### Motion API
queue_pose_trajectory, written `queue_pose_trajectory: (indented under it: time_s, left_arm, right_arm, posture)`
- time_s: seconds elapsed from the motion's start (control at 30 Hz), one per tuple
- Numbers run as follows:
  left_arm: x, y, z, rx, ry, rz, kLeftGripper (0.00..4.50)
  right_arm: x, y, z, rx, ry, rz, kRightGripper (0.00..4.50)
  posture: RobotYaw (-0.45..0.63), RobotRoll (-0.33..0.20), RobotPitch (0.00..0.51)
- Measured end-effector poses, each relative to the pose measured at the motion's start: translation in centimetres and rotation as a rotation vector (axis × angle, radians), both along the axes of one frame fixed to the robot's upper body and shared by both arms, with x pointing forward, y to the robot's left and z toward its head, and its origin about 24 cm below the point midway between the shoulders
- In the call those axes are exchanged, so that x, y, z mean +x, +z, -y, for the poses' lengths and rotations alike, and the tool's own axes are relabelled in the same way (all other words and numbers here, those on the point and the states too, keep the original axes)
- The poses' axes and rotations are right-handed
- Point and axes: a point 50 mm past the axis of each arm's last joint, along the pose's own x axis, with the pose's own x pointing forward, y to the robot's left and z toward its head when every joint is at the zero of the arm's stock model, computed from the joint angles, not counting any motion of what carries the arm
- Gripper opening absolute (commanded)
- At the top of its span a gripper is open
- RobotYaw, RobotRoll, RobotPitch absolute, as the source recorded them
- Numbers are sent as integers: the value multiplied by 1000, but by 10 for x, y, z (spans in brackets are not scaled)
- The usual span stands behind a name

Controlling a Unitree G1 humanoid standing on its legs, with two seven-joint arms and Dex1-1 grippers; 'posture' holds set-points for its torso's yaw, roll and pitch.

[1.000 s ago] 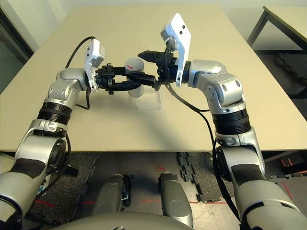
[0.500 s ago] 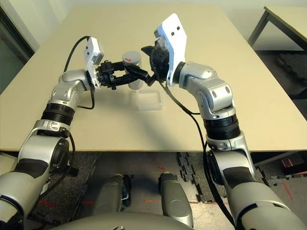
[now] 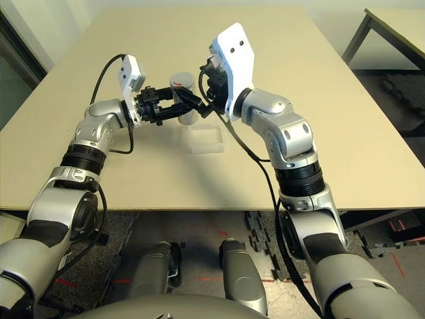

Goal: Pour the medicine from the bottle into the box.

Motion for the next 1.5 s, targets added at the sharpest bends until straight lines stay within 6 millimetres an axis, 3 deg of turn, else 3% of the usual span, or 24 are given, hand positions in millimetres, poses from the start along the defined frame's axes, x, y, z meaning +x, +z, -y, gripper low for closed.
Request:
queue_pose_trajectory:
  time_s: [0.17,0.6,0.97,1.27,1.5]
  left_arm:
    - [0,0,0,0,0,1,2513]
    - [-2,3,3,9,-34,9,2513]
    - [-18,31,6,67,-159,57,2513]
    - [-44,32,7,73,-249,10,2513]
    - [-55,30,8,58,-266,-19,2513]
  right_arm:
    - [-1,-2,-2,-14,13,-8,2576]
    - [-2,1,6,-12,67,-19,2569]
    - [9,21,31,8,393,-34,2568]
    - [10,21,37,0,651,-87,2568]
    - [11,21,38,9,731,-128,2568]
  posture:
    - [-165,0,93]
    - [-166,0,95]
    - [-141,0,101]
    - [-101,0,111]
    - [-88,0,116]
